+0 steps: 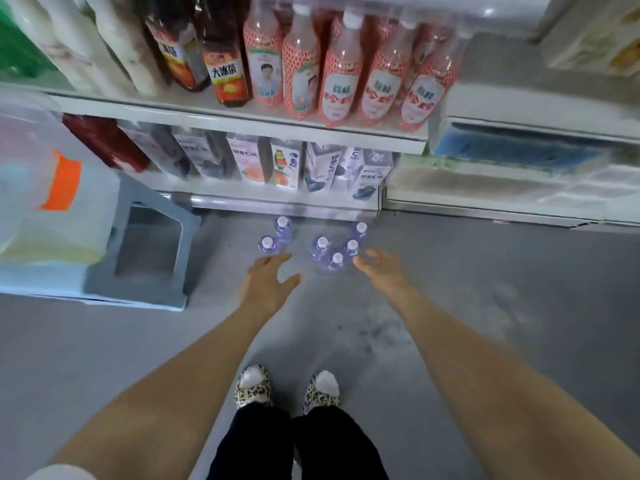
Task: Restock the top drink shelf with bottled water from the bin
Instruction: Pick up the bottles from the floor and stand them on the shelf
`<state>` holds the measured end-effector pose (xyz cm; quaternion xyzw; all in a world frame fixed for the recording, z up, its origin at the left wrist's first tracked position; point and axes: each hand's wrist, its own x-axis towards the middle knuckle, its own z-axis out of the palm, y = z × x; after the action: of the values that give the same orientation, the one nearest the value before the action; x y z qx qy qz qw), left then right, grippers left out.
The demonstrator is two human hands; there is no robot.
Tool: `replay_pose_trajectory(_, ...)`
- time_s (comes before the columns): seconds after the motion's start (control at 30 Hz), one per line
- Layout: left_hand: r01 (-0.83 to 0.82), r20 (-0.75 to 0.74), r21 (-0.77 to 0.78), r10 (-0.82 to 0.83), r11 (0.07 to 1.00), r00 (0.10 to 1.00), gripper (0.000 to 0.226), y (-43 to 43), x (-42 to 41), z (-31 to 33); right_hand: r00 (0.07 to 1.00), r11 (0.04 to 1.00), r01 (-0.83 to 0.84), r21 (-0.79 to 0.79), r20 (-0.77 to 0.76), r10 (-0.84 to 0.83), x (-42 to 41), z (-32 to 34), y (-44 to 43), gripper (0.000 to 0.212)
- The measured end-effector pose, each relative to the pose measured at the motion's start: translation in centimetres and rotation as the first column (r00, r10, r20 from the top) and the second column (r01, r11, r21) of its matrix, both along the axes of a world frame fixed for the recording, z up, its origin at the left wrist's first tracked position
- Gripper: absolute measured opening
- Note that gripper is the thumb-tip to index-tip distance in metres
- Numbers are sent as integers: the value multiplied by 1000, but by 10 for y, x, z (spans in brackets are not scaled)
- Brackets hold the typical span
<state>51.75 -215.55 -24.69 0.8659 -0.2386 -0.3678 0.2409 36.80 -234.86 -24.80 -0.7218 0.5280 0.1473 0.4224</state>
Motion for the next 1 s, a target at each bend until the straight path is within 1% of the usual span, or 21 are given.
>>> replay_pose_trajectory(0.07,35,-7,-40,-35,999,999,54,-9,4,-41,999,999,43,-33,34,-42,0,-45,-1,43)
replay_pose_trajectory(0.13,71,-26,-83,-73,994,997,52,-19,8,-83,969,980,198,12,147,-198,-2,-88,3,39)
replay_pose_trajectory(0.17,83,-38,-110,-88,990,995,51,-26,10,-105,935,959,278,54,214,-283,-3,-110,5,36)
replay_pose_trajectory(0.23,92,-81,-166,-106,982,991,47,-39,11,-148,863,921,372,116,321,-389,-3,-154,10,31)
replay_pose_trajectory(0.33,93,-147,-249,-132,964,980,46,-64,11,-212,747,860,465,209,429,-508,4,-220,14,44)
replay_pose_trajectory(0.43,72,-169,-335,-135,939,976,45,-91,11,-267,625,809,533,247,530,-573,10,-282,16,36)
replay_pose_trajectory(0.53,88,-126,-393,-148,916,981,42,-109,11,-310,514,751,608,257,593,-620,13,-328,21,42)
replay_pose_trajectory(0.57,105,-113,-403,-164,909,980,42,-111,12,-321,492,742,623,249,612,-619,14,-339,23,45)
replay_pose_trajectory(0.67,170,-86,-445,-231,879,969,42,-111,24,-344,473,748,625,224,653,-591,14,-360,26,48)
replay_pose_trajectory(0.77,152,-99,-499,-230,853,968,41,-112,29,-354,433,739,633,233,684,-586,15,-367,19,37)
replay_pose_trajectory(0.83,138,-124,-501,-228,854,966,40,-112,24,-354,432,743,626,236,688,-583,15,-366,17,32)
replay_pose_trajectory(0.93,107,-152,-500,-209,859,966,40,-111,20,-355,440,769,581,268,691,-573,10,-366,22,31)
replay_pose_trajectory(1.0,118,-147,-502,-219,856,965,44,-111,24,-356,432,777,559,288,699,-570,7,-367,21,29)
